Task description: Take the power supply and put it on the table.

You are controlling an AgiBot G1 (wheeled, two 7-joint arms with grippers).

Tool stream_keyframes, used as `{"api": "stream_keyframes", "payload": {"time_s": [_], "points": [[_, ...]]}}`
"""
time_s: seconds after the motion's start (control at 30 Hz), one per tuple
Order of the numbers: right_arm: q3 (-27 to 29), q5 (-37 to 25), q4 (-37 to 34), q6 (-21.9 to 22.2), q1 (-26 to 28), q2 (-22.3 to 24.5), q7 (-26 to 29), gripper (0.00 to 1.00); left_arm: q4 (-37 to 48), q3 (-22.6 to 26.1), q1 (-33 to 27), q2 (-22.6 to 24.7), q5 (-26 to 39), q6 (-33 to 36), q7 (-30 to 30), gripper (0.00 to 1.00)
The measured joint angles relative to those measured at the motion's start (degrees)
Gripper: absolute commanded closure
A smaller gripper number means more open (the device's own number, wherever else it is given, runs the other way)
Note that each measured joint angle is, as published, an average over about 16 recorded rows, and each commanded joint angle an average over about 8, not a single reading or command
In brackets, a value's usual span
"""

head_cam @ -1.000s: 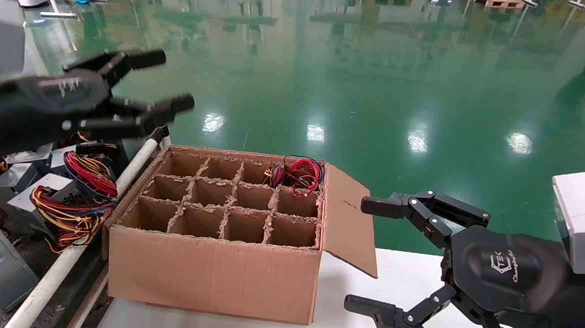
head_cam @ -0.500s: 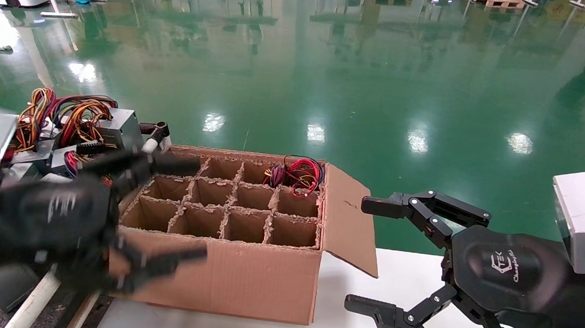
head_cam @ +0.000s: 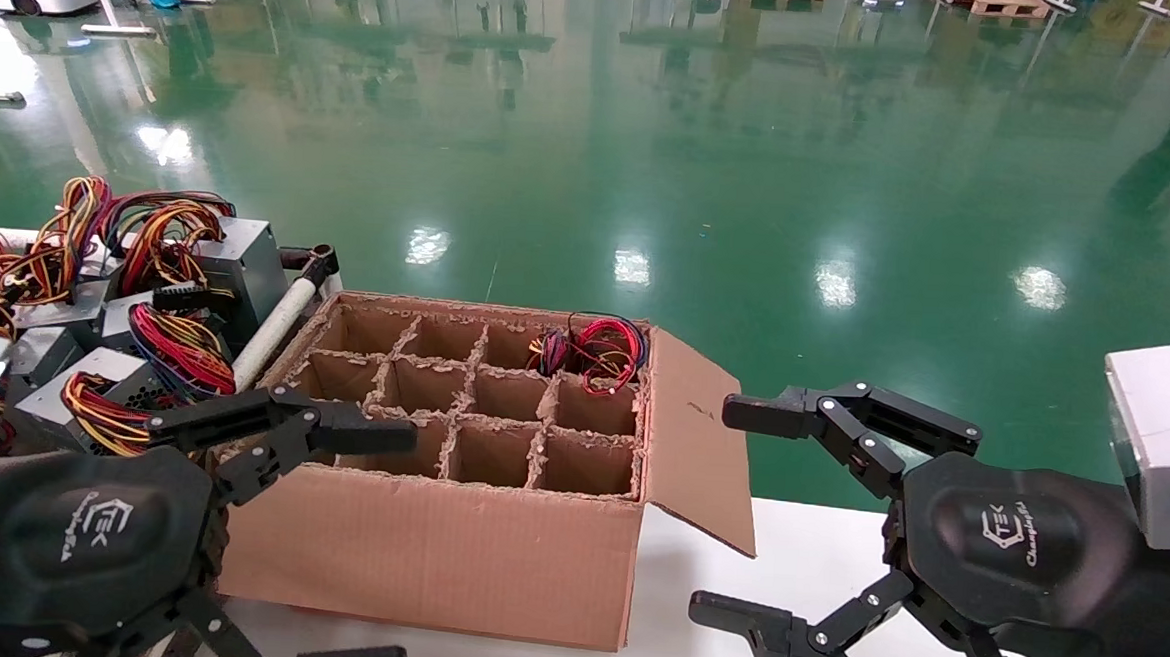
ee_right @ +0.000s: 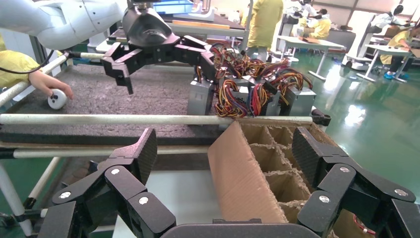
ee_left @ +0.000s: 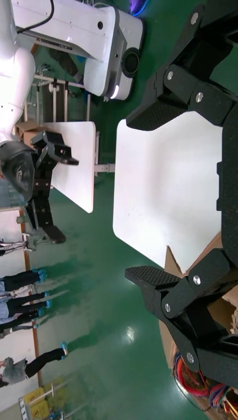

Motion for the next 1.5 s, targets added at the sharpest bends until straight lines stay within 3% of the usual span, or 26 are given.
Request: {"api": "stream_keyframes", "payload": {"time_s": [1.5], "points": [[0.00, 0.00, 0.00, 0.00, 0.00, 0.00, 0.00, 0.00, 1.73, 0.14, -1.20, 0.66, 0.73, -0.87, 0.32, 0.00]]}}
